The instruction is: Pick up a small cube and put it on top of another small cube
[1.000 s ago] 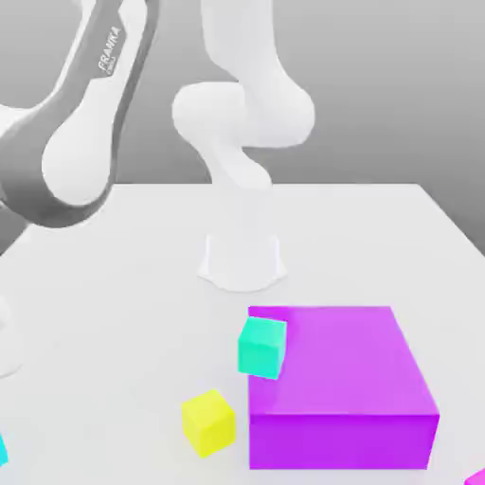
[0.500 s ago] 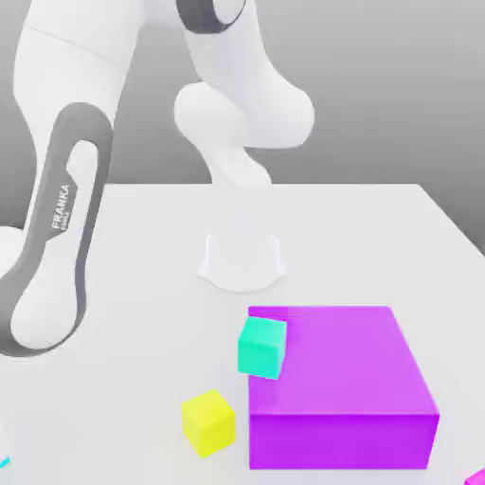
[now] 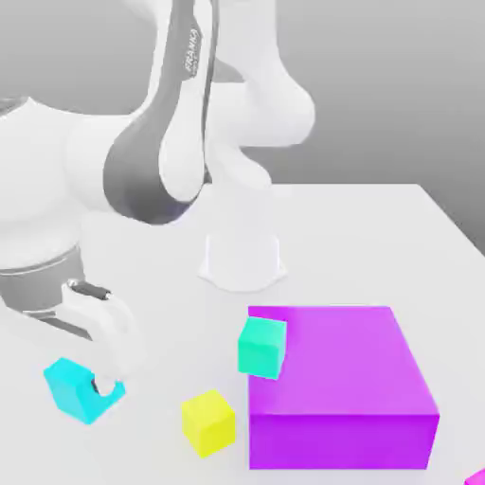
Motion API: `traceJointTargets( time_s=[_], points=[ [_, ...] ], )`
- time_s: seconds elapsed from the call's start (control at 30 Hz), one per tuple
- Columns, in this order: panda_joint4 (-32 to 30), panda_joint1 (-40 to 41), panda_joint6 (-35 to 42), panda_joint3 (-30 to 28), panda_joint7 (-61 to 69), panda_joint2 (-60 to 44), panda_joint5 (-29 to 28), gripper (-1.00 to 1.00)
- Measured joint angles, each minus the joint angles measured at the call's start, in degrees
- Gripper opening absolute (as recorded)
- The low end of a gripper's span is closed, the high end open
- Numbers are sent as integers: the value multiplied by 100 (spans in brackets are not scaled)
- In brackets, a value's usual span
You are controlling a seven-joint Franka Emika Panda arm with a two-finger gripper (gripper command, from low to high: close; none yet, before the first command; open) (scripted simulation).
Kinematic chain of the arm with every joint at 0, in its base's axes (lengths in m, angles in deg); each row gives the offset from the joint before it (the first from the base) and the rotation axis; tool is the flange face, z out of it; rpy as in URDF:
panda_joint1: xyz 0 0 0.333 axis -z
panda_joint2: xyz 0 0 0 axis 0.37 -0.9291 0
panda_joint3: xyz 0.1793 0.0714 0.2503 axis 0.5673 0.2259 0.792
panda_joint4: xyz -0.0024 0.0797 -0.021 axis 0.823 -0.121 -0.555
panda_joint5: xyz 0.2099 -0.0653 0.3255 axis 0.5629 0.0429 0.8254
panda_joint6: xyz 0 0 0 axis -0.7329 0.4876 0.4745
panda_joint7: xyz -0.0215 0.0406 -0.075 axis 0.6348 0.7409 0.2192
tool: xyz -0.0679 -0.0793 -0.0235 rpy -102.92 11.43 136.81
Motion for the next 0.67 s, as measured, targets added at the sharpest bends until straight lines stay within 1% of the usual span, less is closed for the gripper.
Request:
traceJointTargets(
  time_s=[0.1, 0.17, 0.37, 0.43, 0.53, 0.57, 0.67],
  points=[
    [-403, -349, 152, 178, -423, 634, -293, -100],
    [-672, -431, 252, 343, -733, 1054, -525, -100],
    [-1472, -574, 574, 1124, -1678, 2269, -1231, -100],
    [-1677, -583, 402, 1282, -1844, 2309, -1357, -100],
    [-1905, -580, -246, 1335, -1896, 1891, -1400, -100],
    [-1967, -579, -455, 1342, -1900, 1744, -1402, 100],
    [-1967, -579, -455, 1342, -1900, 1744, -1402, 100]
  ],
)
